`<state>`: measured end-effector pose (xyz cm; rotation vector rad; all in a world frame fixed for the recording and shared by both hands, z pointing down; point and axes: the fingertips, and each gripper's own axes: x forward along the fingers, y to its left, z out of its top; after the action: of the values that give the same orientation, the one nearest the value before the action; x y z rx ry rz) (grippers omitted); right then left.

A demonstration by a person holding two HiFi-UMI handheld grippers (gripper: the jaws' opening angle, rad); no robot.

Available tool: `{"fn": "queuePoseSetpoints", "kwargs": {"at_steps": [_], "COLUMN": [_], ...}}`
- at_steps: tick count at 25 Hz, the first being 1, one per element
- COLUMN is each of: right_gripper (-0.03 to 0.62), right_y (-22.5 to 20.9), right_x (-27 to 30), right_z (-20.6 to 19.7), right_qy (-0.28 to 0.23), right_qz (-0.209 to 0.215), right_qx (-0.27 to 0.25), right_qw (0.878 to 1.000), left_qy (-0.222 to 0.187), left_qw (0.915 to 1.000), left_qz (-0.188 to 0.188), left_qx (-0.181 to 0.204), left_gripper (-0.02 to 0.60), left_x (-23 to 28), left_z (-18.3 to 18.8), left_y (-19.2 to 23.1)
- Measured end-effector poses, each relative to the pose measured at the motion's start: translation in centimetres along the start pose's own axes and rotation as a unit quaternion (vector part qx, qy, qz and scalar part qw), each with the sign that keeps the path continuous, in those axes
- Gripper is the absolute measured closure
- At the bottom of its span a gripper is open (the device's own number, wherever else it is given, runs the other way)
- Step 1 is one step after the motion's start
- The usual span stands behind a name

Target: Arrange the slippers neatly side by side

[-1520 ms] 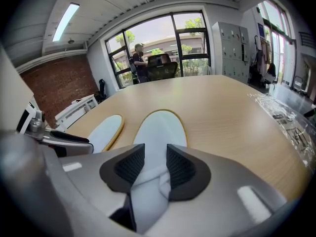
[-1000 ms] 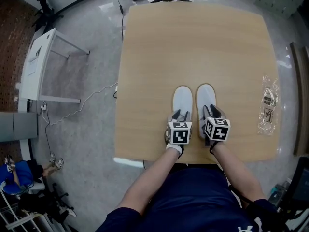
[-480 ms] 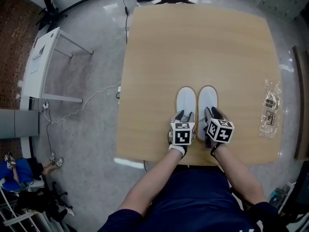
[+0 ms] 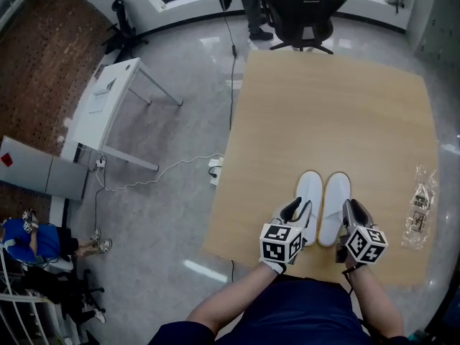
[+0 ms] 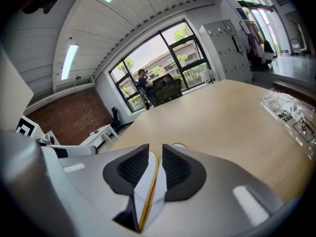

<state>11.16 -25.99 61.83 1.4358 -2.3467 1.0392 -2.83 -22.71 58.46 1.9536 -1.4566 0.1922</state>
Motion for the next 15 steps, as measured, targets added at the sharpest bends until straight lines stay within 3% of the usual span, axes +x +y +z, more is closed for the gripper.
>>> {"fn": "queuePoseSetpoints", "kwargs": {"at_steps": [4,7,10,12,15], "right_gripper": [0.519,0.577,0.583,0.583,0.583], "right_y": [3.1,6.6,10.7,12.1,14.0], "right_x": [-3.0,-4.8,-6.0,-7.1,-8.6], "right_z": [4.9,8.4,11.4,13.0,13.9], "right_qy": [-0.053,-0.112,-0.17,-0.188,-0.197], "right_qz": [0.047,0.092,0.118,0.121,0.125], "right_qx": [0.001,-0.041,-0.095,-0.112,-0.135], "right_qw": [0.998,0.989,0.974,0.968,0.963], "left_qy": [-0.074,-0.109,-0.132,-0.148,-0.158], "left_qw": [0.9947,0.9885,0.9824,0.9781,0.9724], "left_qz": [-0.065,-0.104,-0.131,-0.142,-0.145], "left_qx": [0.027,0.017,0.017,0.034,0.092], "left_gripper": [0.493,0.524,0.541,0.543,0.543], "left_x": [-4.2,-5.9,-7.2,-7.7,-8.6], "left_z": [6.1,8.2,10.2,11.8,13.3], "left_y": [-4.4,-6.6,-7.5,-8.9,-10.5]}}
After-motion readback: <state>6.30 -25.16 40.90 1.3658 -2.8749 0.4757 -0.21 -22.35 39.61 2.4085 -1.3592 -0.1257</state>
